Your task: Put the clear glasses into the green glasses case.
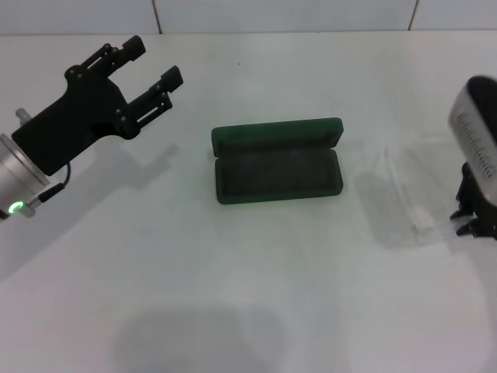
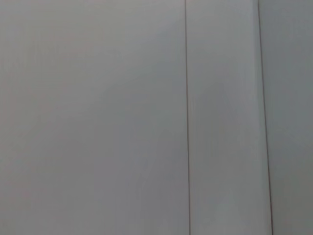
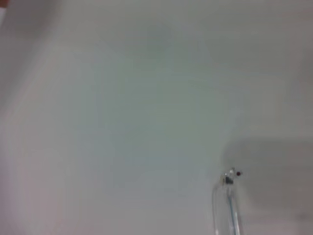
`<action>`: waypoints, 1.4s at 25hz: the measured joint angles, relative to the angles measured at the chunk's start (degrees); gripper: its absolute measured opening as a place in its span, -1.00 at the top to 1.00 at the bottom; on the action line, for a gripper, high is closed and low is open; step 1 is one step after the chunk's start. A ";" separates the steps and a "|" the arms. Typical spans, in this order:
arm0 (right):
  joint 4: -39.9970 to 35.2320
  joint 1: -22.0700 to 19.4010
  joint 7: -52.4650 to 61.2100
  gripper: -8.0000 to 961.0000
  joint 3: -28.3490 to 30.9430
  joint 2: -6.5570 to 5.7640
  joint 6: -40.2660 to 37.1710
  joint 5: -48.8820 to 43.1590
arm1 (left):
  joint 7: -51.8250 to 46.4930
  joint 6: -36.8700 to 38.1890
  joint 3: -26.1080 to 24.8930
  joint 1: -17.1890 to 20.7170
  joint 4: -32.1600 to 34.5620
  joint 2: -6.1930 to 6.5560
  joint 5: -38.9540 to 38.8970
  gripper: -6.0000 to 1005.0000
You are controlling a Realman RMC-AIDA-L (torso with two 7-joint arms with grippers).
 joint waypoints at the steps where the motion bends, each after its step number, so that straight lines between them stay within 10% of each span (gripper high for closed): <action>1: -1.56 -0.77 -0.31 0.72 0.75 0.02 0.02 0.40 | -0.21 -0.10 0.00 0.06 0.35 -0.01 -0.21 -0.43; 12: -9.24 -10.78 -14.86 0.74 14.02 0.47 3.84 16.47 | -5.21 1.98 0.01 -0.10 1.32 0.59 2.35 -0.43; 21: 14.54 -14.91 -49.74 0.74 19.98 0.20 6.58 51.58 | -9.20 11.16 0.00 -6.35 1.34 1.72 16.32 -0.42; 35: 29.88 -13.18 -64.26 0.74 17.47 0.64 3.51 60.75 | -8.08 15.93 0.08 -12.95 4.25 1.13 23.72 -0.42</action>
